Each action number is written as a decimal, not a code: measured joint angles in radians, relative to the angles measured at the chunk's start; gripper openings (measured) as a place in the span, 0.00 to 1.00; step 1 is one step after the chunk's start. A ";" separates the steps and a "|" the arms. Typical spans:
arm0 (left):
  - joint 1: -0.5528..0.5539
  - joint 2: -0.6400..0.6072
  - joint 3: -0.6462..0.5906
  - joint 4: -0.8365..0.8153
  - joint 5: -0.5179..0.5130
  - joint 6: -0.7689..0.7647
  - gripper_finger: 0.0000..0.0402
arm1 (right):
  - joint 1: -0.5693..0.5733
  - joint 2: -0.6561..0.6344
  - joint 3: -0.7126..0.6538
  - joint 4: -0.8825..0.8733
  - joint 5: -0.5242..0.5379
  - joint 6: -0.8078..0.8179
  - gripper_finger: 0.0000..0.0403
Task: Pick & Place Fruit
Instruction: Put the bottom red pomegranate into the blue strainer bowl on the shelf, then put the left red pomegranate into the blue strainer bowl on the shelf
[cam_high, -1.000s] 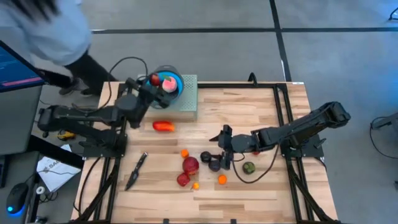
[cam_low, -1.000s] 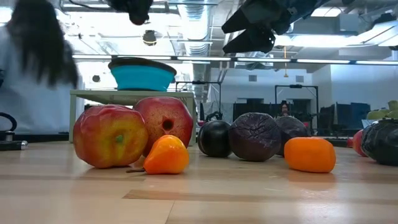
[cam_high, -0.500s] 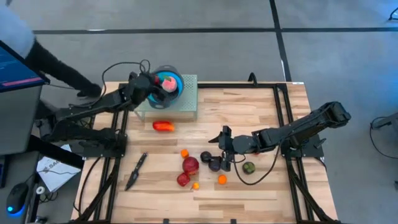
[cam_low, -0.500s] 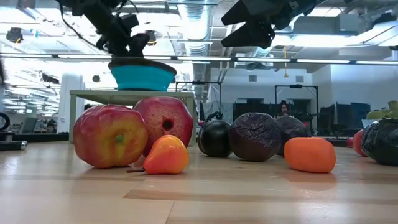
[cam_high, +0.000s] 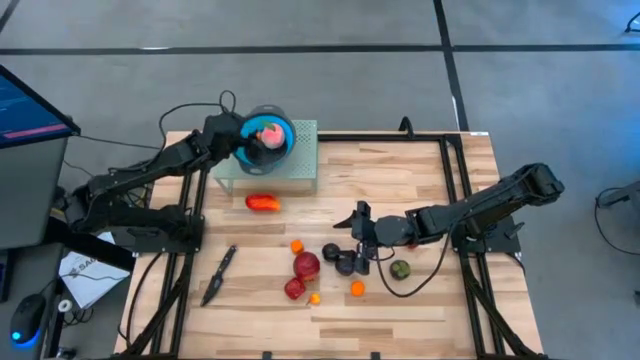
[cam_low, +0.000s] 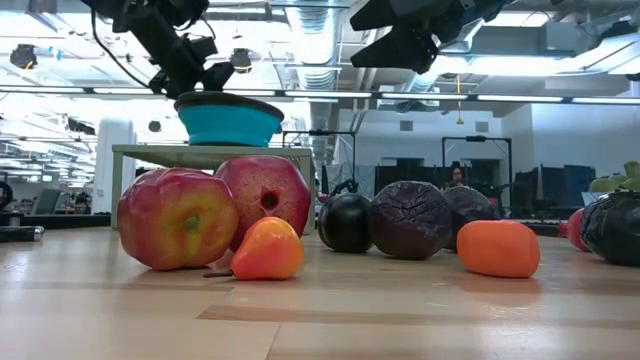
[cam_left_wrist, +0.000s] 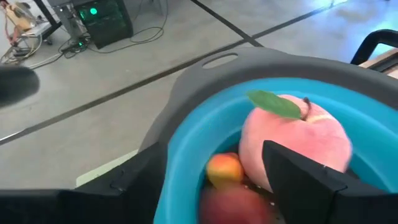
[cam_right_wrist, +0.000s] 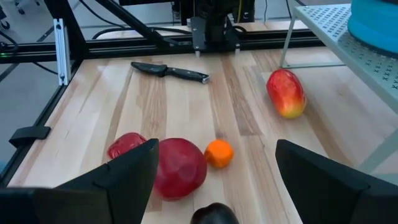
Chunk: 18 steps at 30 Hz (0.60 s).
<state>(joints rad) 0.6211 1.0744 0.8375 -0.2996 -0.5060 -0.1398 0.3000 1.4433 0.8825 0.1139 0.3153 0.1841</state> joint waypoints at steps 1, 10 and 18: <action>0.002 0.000 0.000 0.000 0.000 0.000 0.67 | 0.000 0.000 0.000 0.000 0.000 0.000 0.78; -0.016 -0.054 0.000 0.019 0.048 0.027 0.72 | 0.002 0.000 0.000 -0.026 0.000 0.000 0.78; -0.283 -0.264 0.002 0.023 0.168 0.139 0.64 | 0.001 0.000 -0.058 -0.028 0.026 0.005 0.78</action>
<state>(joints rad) 0.3382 0.8104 0.8394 -0.2764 -0.3383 -0.0009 0.3008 1.4432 0.8248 0.0854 0.3412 0.1887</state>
